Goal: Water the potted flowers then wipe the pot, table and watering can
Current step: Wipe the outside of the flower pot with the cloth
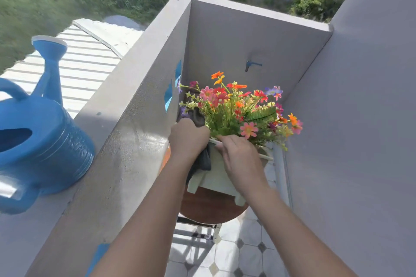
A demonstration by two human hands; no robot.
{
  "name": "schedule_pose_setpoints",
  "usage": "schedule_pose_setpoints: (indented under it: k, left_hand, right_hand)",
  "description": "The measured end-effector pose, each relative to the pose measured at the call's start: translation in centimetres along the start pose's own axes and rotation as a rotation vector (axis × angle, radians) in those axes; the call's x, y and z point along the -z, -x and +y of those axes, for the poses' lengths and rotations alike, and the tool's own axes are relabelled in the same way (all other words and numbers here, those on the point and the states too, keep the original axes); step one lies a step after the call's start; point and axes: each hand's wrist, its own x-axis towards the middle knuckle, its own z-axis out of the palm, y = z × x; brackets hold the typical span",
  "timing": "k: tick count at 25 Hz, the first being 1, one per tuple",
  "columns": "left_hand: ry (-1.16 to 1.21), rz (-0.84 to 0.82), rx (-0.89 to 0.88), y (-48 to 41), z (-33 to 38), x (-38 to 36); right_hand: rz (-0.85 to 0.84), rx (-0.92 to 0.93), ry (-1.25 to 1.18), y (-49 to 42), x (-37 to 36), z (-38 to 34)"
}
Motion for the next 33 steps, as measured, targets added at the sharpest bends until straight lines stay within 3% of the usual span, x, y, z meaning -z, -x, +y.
schedule_pose_setpoints:
  k: [3,8,14,16,19,21,25,30,33]
  left_hand:
    - [0.023,0.022,-0.084,0.9,0.5,-0.7]
    - [0.24,-0.15,-0.202,4.3,-1.1,-4.3]
    - [0.325,-0.126,-0.645,3.6,-1.5,-8.5]
    - [0.267,-0.124,-0.625,1.2,-1.8,-9.5]
    - [0.168,0.015,-0.363,-1.7,-2.3,-10.1]
    - [0.186,0.104,-0.422,-0.3,-2.0,-9.7]
    - [0.356,-0.098,-0.702,3.6,-1.7,-9.1]
    - [0.148,0.1,-0.292,0.0,-2.3,-9.4]
    - [0.288,0.03,-0.451,3.1,-1.6,-8.3]
  right_hand:
    - [0.065,-0.089,-0.115,1.1,0.4,1.7]
    - [0.14,-0.213,-0.242,3.0,1.6,5.8]
    - [0.121,-0.164,-0.341,4.3,2.3,10.1]
    - [0.13,-0.17,-0.355,5.1,2.6,10.8]
    - [0.149,-0.172,-0.349,6.2,2.5,10.8]
    - [0.155,-0.184,-0.346,6.0,2.4,10.7]
    - [0.146,-0.224,-0.341,5.3,2.5,10.8]
    - [0.169,-0.208,-0.344,5.8,2.3,10.4]
    - [0.196,-0.236,-0.325,5.4,2.0,10.0]
